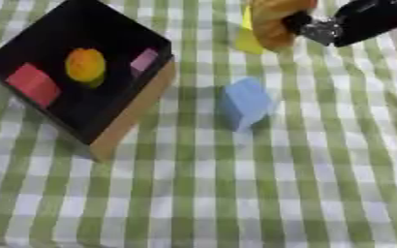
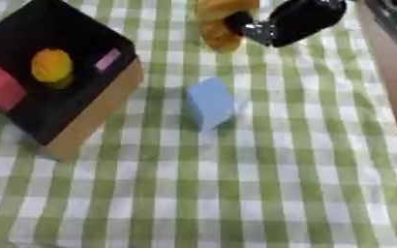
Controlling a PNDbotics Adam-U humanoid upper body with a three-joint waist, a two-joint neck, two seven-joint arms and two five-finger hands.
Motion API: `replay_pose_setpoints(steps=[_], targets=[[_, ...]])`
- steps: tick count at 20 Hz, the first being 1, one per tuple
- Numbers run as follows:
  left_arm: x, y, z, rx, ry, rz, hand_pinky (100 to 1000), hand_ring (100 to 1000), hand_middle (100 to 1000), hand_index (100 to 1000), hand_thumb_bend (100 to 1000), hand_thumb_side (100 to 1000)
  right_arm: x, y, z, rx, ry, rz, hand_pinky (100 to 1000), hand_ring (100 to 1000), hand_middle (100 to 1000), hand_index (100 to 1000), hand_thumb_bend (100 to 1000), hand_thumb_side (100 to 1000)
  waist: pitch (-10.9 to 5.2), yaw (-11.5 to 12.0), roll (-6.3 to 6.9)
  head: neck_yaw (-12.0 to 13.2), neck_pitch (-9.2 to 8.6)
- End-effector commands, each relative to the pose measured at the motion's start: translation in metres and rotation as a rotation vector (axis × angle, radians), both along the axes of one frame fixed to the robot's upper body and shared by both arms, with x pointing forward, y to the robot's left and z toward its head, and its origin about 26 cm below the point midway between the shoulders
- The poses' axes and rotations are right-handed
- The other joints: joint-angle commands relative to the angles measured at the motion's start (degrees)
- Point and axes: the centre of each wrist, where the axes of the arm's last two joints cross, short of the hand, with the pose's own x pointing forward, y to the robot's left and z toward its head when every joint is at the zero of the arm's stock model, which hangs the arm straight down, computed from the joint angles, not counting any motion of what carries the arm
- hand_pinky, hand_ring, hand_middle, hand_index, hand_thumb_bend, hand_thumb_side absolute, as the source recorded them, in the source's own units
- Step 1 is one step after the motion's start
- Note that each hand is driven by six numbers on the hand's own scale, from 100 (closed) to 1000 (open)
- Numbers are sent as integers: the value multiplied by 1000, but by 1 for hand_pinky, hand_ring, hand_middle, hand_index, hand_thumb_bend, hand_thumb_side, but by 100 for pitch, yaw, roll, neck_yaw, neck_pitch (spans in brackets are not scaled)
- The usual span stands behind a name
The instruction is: Pick up objects on the table and place them in the box.
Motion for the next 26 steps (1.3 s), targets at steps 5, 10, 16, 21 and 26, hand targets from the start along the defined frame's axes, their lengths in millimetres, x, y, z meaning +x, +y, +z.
replay_pose_setpoints(steps=[5,10,16,21,26], targets=[[-4,1,10,35,-30,-3,793,794,763,815,384,671,29,41,7,-30,38,80,766,659,376,622,100,100,-158,64,-6,-31,16],[-4,-1,13,38,-39,-15,793,794,763,815,384,669,56,74,4,-50,50,102,765,659,380,624,100,100,-150,147,-34,-80,11],[-3,-5,19,58,-55,-37,794,793,763,815,387,667,93,101,-13,-82,74,83,765,663,387,627,100,100,-113,269,-77,-203,-38],[-3,-7,20,52,-58,-50,793,794,763,815,385,669,116,117,-31,-136,82,76,765,667,396,630,104,100,-79,337,-116,-315,-133],[-3,-8,21,49,-59,-57,792,793,763,815,385,670,132,121,-44,-148,66,53,784,738,500,728,234,100,-63,388,-130,-345,-303]])
